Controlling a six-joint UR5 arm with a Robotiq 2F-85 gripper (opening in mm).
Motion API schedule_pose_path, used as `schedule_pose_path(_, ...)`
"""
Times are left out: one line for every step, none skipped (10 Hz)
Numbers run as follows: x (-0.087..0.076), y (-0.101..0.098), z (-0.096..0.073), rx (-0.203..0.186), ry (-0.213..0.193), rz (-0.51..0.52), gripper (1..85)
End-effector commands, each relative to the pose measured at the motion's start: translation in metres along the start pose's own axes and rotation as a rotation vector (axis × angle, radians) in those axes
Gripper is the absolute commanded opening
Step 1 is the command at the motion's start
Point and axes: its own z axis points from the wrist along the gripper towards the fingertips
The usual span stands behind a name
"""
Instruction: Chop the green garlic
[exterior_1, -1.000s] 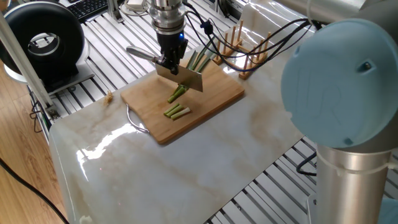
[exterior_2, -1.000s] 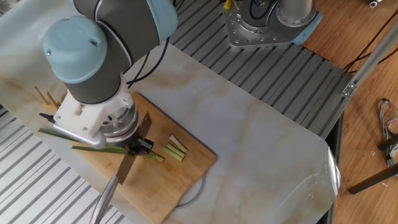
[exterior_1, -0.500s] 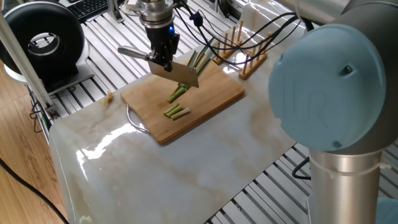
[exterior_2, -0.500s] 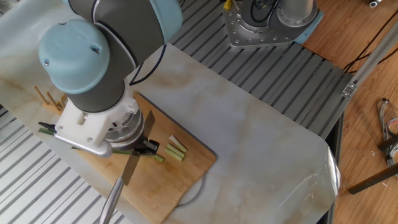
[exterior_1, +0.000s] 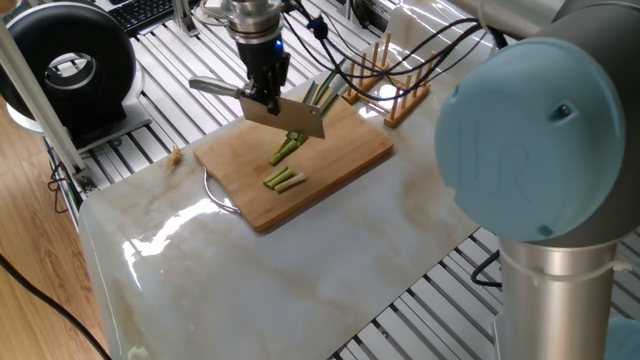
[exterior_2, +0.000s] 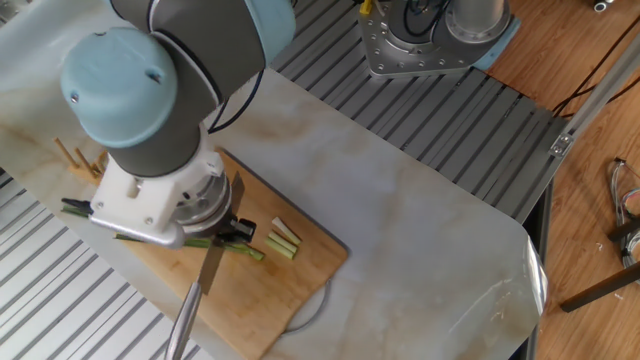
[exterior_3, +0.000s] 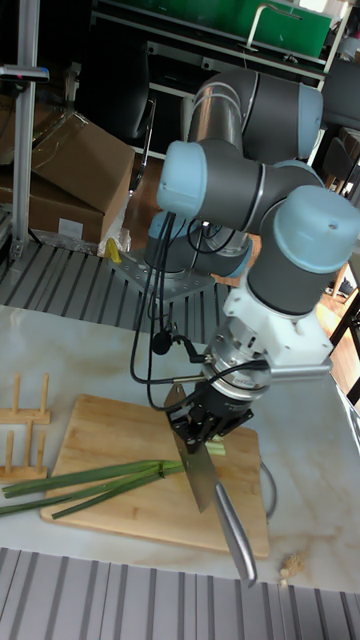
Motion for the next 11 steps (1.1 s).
schedule_pose_path(0.018,-0.007,0.024,-0.058,-0.001,0.012,1.3)
schedule_pose_path(0.024,-0.006,0.025,-0.066,0.026,0.028,1.3)
schedule_pose_path(0.023,-0.006,0.022,-0.055,0.029,0.045,1.3)
schedule_pose_path(0.019,-0.007,0.021,-0.048,0.010,0.051,1.3)
schedule_pose_path(0.018,-0.002,0.020,-0.067,0.004,0.055,1.3)
schedule_pose_path(0.018,0.002,0.020,-0.077,0.010,0.066,1.3)
schedule_pose_path(0.017,0.006,0.021,-0.078,0.009,0.080,1.3)
schedule_pose_path(0.013,0.011,0.023,-0.080,0.000,0.092,1.3)
schedule_pose_path(0.006,0.015,0.026,-0.073,-0.015,0.100,1.3)
schedule_pose_path(-0.003,0.023,0.029,-0.082,-0.035,0.115,1.3)
schedule_pose_path(-0.010,0.026,0.031,-0.064,-0.045,0.123,1.3)
